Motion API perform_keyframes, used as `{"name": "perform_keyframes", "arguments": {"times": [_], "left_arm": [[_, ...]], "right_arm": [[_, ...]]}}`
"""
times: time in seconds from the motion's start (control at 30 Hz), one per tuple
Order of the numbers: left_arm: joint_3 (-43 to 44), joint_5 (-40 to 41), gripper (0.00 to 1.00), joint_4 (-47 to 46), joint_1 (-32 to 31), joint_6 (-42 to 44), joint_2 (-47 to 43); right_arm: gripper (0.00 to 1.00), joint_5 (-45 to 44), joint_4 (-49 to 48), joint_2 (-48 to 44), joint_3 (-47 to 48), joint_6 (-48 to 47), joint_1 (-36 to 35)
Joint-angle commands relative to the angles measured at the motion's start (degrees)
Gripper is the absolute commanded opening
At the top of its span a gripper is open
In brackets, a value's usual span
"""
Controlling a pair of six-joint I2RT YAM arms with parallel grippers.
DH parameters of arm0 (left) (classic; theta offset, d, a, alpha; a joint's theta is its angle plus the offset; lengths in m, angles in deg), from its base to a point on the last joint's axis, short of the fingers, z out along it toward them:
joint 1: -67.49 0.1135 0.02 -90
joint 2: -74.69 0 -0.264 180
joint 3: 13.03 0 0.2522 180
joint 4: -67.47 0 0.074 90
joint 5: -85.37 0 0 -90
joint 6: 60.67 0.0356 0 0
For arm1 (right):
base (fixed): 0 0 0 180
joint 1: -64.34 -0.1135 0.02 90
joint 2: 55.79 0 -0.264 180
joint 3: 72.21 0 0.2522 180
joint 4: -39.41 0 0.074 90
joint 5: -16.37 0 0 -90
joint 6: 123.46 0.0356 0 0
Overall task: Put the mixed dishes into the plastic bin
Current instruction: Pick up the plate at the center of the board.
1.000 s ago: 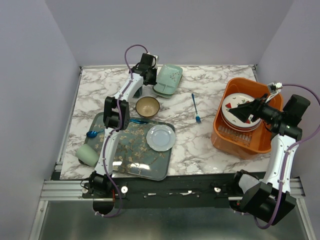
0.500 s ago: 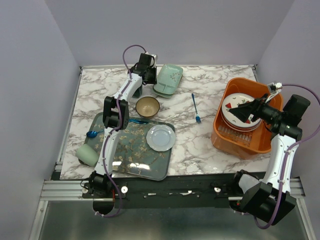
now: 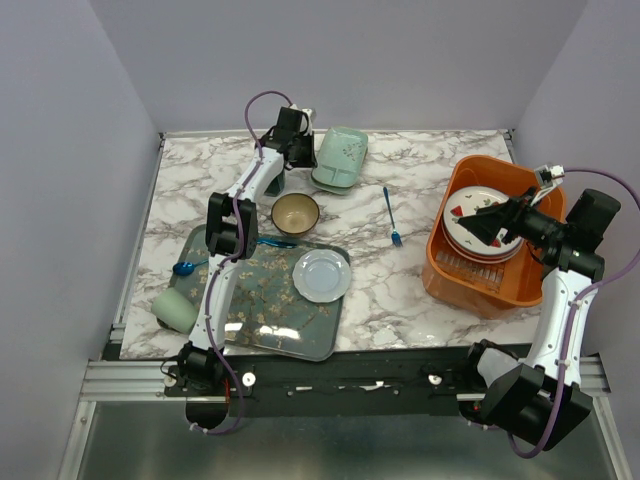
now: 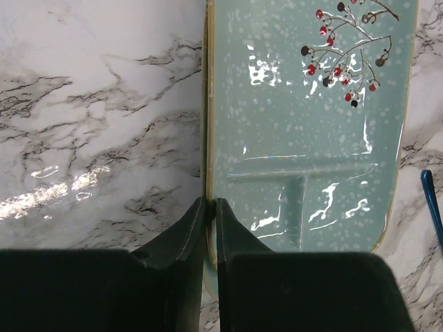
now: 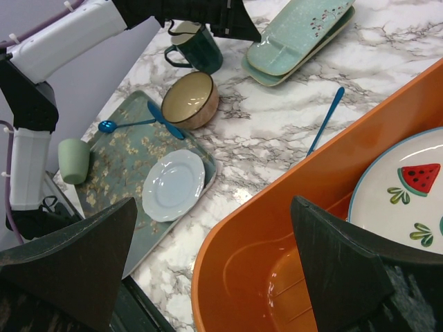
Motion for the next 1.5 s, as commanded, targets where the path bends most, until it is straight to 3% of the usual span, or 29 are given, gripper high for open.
{"name": "perform_keyframes", "arguments": {"times": [0.0,0.07,0.2,0.43,0.73,0.93,1.13,1.17,1.3,1.47], "left_arm": [[-1.1,-2.1,0.23,-0.4,-0.7,-1.4,2.3],[-1.2,-1.2,0.23,-0.2,-0.8,-1.6,2.5],[-2.0,-1.7,0.00,-0.6,-0.8,-2.3,1.8],[-9.3,-4.1,0.00,-5.7,-0.8,-4.8,-6.1],[-11.8,-6.0,0.00,-6.0,-0.8,-10.1,-11.4],[-12.5,-7.2,0.00,-5.2,-0.8,-11.2,-12.7],[-14.1,-7.8,0.00,-4.0,-0.6,-11.2,-13.6],[-14.8,-7.8,0.00,-4.0,-0.6,-11.2,-13.8],[-15.6,-8.0,0.00,-3.8,-0.5,-11.9,-14.1],[-16.6,-9.2,0.00,-3.5,-0.3,-12.9,-15.3]], "right_arm": [[1.00,-0.8,-0.2,-0.1,-0.3,-1.1,0.3],[1.00,-0.8,-0.2,0.0,-0.3,-1.1,0.3],[1.00,-0.8,-0.1,0.0,-0.3,-1.2,0.3],[1.00,-1.1,0.1,0.2,-0.3,-1.6,0.3],[1.00,-1.8,2.7,0.9,0.7,-5.8,-2.2],[1.00,-10.9,9.2,4.9,5.7,-14.6,-12.8],[1.00,-27.7,13.6,11.7,12.9,-26.5,-29.2],[1.00,-29.9,13.4,12.5,14.0,-28.1,-34.6],[1.00,-43.9,5.9,17.5,13.2,-37.4,-46.4],[0.99,-57.7,-5.2,25.6,13.1,-42.4,-58.1]]}}
